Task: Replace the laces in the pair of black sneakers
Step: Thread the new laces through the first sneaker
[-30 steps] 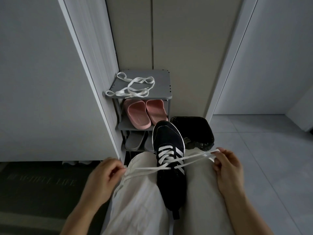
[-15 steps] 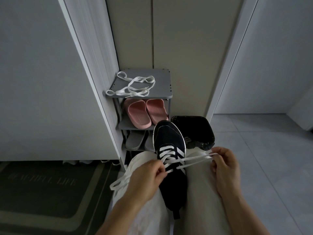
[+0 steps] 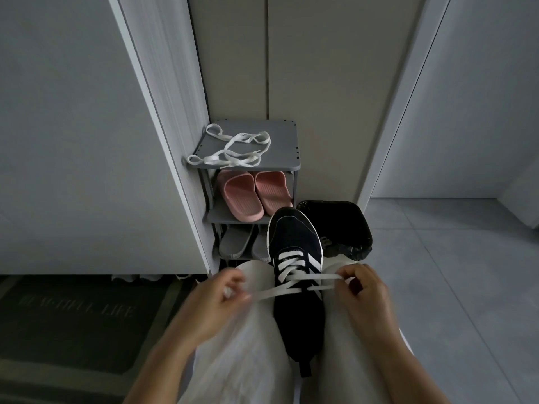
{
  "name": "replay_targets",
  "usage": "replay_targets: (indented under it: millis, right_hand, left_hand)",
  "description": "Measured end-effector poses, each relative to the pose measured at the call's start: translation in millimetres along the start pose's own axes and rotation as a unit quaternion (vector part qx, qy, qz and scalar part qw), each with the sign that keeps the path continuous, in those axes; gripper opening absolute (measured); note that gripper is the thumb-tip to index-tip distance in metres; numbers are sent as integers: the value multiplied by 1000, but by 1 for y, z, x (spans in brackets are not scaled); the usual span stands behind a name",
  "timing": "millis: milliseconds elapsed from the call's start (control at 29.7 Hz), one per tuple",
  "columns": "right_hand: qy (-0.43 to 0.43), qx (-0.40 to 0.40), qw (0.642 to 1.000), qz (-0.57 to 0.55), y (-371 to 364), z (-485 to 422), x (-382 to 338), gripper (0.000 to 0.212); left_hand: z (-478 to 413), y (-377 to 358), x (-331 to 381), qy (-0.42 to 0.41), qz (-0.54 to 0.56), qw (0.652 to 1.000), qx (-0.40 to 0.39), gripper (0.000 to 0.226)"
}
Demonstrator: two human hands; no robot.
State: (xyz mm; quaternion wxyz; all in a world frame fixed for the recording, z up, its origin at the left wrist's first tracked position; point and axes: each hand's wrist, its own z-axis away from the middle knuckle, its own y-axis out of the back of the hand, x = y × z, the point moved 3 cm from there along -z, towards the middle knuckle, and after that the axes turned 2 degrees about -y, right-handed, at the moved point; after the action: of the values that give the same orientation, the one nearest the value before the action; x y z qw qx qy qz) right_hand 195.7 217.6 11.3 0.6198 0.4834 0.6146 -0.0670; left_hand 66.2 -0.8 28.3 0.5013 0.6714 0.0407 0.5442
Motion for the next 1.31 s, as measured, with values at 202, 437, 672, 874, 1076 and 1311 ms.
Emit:
replay_targets:
  millis: [202,437,672,874,1076,1311]
  right_hand:
    - [21,-23,1000,0,1,0,-5,41]
    - [146,-61,977,144,-6,7,-24,13]
    - [102,-75,986,113,-5,6,-30,12]
    - [118,-101,980,120,-4,7,-39,12]
    - [115,-94,982,117,-6,7,-36,12]
    - [119,-61,987,92,-4,6,-36,10]
  left_hand:
    - [-6,-43,39,-67,-9,997,22,13]
    - [13,17,-4,-43,-91,991,89,16]
    - [18,12,-15,-1,-72,997,-21,15]
    - [0,-31,35,-94,-27,994,49,17]
    - [-17,-34,41,-32,-46,997,57,16]
    - [-13,-9,36,30,215,970,-106,8]
